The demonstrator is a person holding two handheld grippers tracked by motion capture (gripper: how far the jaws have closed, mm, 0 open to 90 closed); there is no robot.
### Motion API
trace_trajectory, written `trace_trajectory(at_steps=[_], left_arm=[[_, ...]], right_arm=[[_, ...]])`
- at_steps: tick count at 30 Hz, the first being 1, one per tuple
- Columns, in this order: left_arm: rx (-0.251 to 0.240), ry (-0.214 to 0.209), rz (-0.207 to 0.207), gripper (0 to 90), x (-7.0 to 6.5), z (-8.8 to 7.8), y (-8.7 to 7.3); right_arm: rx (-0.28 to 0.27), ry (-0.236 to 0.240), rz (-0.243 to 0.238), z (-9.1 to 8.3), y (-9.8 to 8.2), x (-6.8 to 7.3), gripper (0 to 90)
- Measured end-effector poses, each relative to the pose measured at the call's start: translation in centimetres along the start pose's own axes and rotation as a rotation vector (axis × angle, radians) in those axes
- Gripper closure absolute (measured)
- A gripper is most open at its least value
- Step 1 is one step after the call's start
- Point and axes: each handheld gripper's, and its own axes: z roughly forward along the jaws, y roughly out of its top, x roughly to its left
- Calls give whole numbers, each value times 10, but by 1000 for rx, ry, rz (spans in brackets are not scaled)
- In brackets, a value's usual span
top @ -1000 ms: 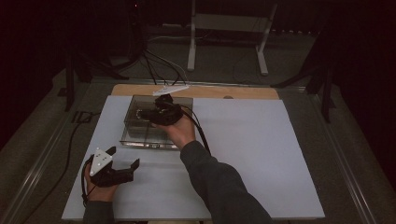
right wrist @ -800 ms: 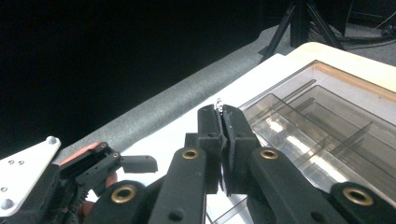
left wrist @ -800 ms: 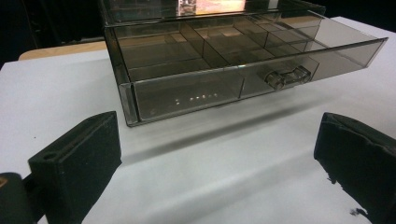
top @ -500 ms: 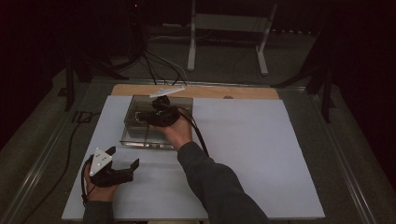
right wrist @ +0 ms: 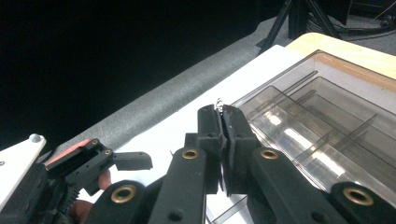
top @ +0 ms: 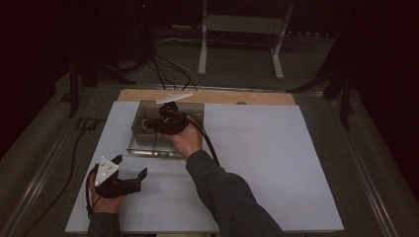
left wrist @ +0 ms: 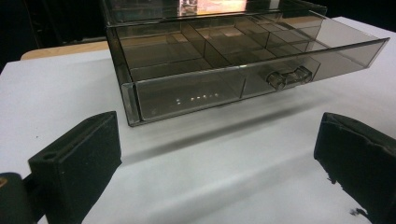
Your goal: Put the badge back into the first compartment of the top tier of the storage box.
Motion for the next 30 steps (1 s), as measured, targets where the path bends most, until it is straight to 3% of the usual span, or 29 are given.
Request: trace_trajectory(at_steps=[30], left_arm=[[-2,-1,0,17,0,0,0]], right_arm=[[99,-41,12,26,-16,-6,871]])
